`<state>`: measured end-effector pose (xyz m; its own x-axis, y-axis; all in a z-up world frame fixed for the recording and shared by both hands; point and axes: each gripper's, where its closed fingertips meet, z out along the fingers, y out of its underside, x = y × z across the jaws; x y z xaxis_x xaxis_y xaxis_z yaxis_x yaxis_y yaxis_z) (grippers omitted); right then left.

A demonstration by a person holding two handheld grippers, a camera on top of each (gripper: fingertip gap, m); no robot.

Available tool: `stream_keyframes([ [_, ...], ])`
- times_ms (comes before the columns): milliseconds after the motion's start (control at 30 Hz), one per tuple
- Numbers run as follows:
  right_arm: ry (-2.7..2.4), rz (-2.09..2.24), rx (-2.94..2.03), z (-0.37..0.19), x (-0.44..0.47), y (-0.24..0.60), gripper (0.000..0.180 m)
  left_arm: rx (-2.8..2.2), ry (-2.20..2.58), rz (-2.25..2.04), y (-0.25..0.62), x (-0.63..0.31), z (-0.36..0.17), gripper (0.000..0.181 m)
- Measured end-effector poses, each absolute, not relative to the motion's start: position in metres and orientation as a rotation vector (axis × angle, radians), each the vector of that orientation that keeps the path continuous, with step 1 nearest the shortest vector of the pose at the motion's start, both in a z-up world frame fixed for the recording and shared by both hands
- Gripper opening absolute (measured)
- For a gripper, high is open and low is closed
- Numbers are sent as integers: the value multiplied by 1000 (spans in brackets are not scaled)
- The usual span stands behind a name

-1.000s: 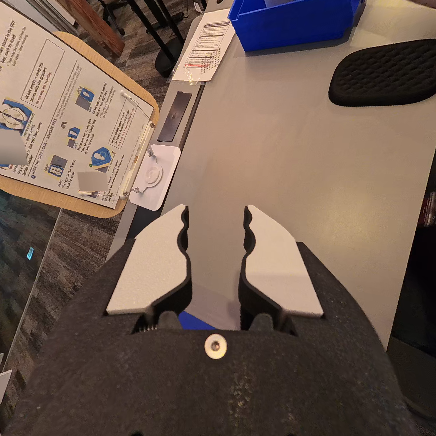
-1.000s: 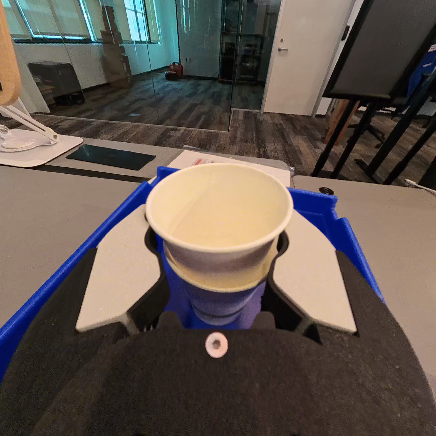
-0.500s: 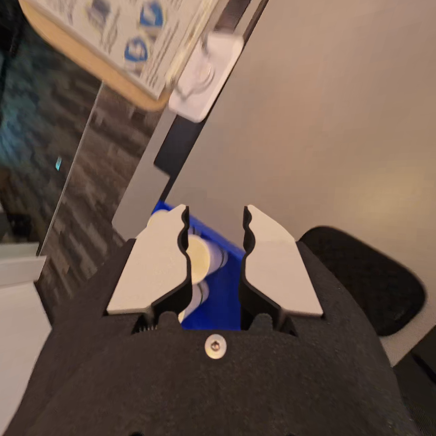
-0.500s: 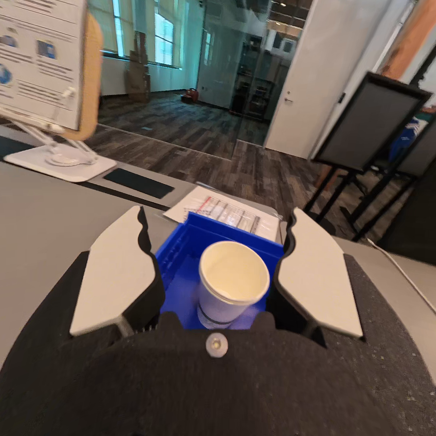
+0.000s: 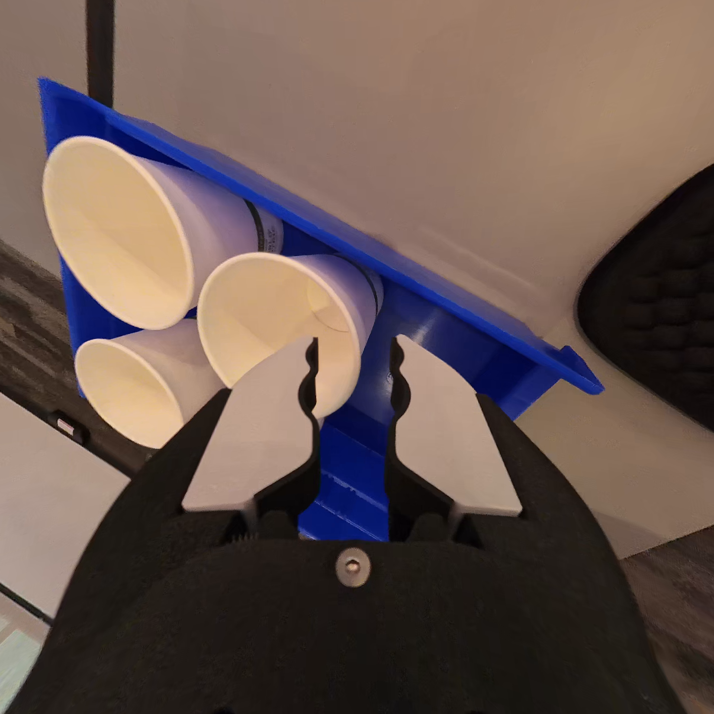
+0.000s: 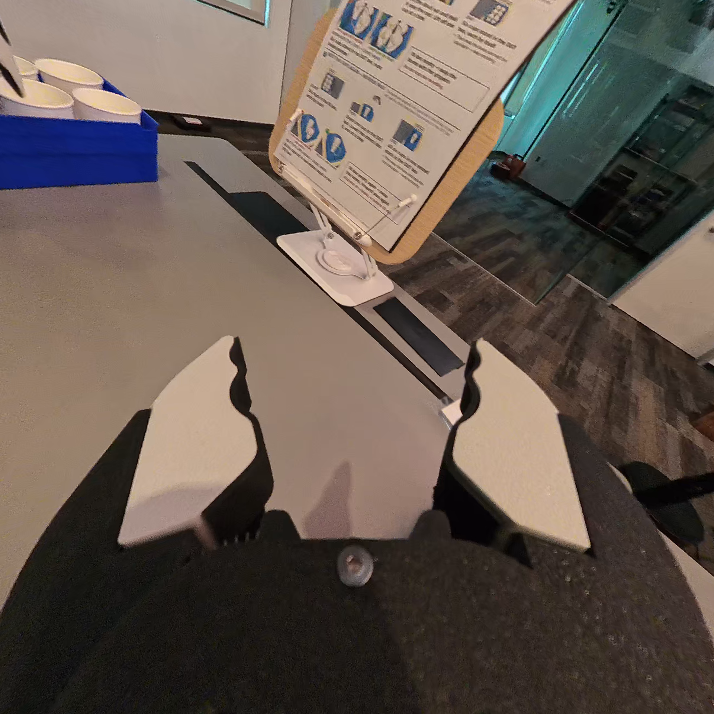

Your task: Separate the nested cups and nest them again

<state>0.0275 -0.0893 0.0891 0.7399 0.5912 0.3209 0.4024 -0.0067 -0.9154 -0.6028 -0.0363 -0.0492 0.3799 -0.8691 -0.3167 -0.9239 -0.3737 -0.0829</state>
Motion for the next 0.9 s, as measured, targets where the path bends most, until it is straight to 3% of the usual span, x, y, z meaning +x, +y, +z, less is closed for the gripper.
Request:
stream_keyframes([
  [167, -839, 186, -1635, 87, 20, -92, 107, -2435, 1629, 379, -35, -611, -67, 25],
  [267, -843, 193, -1636, 85, 18, -92, 107, -2451, 1621, 352, -36, -612, -71, 5],
  [500, -848, 255, -1635, 79, 12, -90, 107, -2504, 1605, 318, -51, -616, -65, 0],
  [700, -925, 333, -1559, 83, -30, -89, 104, -2348, 1614, 414, -66, -605, 10, 0],
  [900, -1154, 543, -1392, 104, -136, -108, 102, -1984, 1799, 157, -110, -489, 97, 0],
])
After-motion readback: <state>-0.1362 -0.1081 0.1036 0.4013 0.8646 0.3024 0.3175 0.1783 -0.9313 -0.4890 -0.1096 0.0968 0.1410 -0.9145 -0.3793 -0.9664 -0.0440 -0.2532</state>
